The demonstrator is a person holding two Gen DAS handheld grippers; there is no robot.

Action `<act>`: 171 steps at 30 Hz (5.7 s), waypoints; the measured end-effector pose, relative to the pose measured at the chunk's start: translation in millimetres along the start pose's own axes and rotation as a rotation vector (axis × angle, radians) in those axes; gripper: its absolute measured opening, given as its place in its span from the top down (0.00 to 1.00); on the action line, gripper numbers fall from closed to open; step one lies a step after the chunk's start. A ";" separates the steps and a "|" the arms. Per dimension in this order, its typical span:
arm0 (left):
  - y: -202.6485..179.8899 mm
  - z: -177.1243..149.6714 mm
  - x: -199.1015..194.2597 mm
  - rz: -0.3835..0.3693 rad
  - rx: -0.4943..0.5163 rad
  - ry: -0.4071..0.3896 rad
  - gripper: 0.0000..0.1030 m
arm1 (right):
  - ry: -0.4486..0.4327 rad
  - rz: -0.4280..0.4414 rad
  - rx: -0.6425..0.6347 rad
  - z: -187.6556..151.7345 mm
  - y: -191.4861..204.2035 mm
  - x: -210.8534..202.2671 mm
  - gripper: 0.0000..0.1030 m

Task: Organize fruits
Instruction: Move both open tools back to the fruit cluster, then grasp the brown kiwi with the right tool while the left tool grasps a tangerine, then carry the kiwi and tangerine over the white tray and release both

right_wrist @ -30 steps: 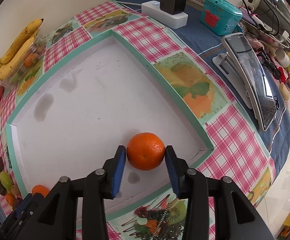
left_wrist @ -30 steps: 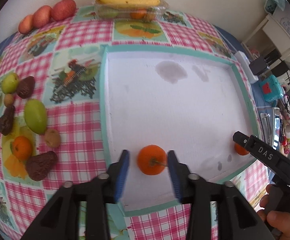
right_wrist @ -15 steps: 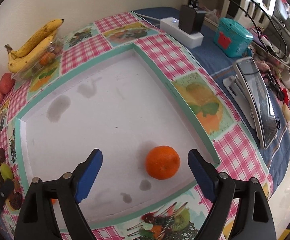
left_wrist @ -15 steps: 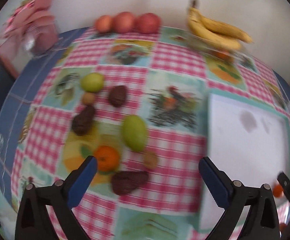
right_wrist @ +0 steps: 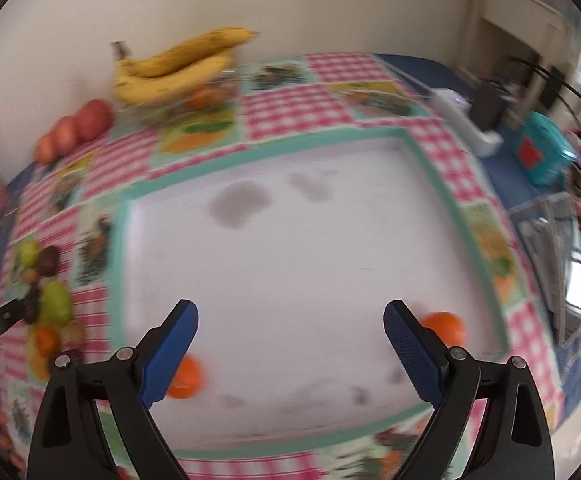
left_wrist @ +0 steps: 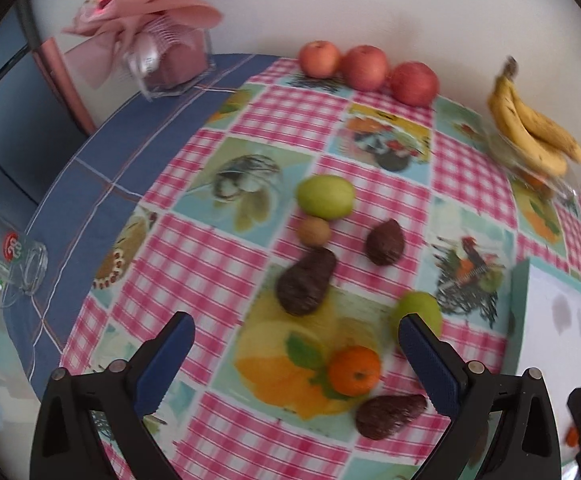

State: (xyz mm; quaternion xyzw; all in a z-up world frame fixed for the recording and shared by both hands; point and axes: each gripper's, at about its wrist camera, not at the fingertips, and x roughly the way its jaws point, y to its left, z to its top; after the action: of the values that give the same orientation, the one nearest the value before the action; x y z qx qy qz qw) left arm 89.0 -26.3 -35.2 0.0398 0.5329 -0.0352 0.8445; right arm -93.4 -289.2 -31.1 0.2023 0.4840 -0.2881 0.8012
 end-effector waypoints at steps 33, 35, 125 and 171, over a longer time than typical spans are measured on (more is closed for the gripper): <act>63.3 18.7 30.4 -0.094 -0.207 0.092 0.00 | 0.096 0.262 -0.272 -23.4 178.2 37.6 0.39; 62.8 17.9 31.2 -0.097 -0.207 0.097 0.00 | 0.114 0.261 -0.281 -26.6 181.2 42.7 0.44; -192.8 -77.6 -11.1 -0.432 0.500 0.129 0.66 | 0.140 0.005 0.149 14.1 -68.4 35.8 0.76; -9.2 8.8 13.2 -0.081 -0.063 0.065 0.00 | 0.035 -0.041 0.056 17.4 -33.6 29.8 0.14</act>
State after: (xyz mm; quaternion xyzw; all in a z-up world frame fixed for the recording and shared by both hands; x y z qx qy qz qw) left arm 101.6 -36.6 -43.6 -0.0070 0.5622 -0.0512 0.8254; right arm -93.1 -332.8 -51.3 0.2198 0.4937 -0.3145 0.7804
